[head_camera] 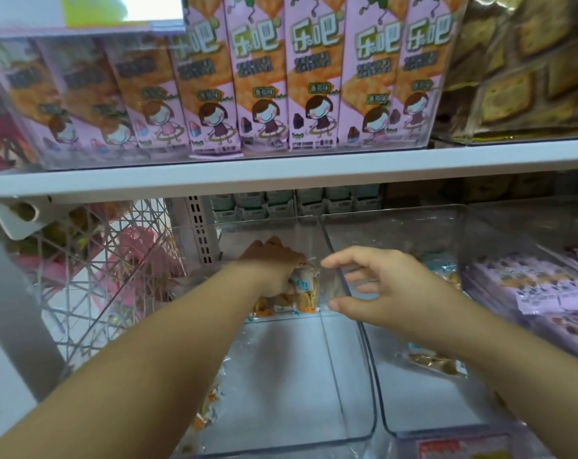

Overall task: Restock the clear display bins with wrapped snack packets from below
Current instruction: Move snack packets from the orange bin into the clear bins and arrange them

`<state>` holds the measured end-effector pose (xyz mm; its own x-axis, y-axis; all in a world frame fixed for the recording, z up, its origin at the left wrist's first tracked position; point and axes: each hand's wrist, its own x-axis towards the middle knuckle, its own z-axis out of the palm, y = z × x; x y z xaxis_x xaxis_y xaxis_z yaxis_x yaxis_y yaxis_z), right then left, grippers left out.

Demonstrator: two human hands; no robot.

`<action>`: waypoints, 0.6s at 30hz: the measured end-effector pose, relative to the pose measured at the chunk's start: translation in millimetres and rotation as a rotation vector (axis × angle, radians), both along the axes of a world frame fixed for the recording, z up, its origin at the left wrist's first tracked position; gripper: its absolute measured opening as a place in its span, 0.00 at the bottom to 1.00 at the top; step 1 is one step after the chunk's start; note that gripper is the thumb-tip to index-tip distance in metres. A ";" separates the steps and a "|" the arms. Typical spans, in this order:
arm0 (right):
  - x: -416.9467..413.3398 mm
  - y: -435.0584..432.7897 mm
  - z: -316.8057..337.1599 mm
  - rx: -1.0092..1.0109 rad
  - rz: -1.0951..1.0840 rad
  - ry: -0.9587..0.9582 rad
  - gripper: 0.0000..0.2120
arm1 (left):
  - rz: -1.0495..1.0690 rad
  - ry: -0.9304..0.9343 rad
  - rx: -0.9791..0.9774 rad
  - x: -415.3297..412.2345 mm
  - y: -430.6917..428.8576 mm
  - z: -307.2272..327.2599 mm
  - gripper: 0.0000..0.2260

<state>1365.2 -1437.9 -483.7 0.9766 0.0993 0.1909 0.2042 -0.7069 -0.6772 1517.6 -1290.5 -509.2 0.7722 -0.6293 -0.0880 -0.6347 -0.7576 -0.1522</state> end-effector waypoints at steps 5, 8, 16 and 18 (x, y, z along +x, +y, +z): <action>-0.6 -0.3 -0.2 0.014 0.006 0.006 0.19 | 0.032 -0.090 -0.005 6.5 -0.3 -5.7 0.22; 0.0 -1.0 -0.9 0.015 0.009 -0.011 0.18 | 0.065 -0.182 0.016 5.2 -2.8 -11.5 0.22; -1.1 -2.3 -2.6 0.063 -0.005 -0.011 0.18 | 0.116 -0.278 -0.132 -0.1 -0.9 -16.3 0.29; -0.6 -2.2 -4.2 0.076 -0.009 -0.009 0.18 | 0.136 -0.285 -0.275 -6.0 1.1 -9.3 0.26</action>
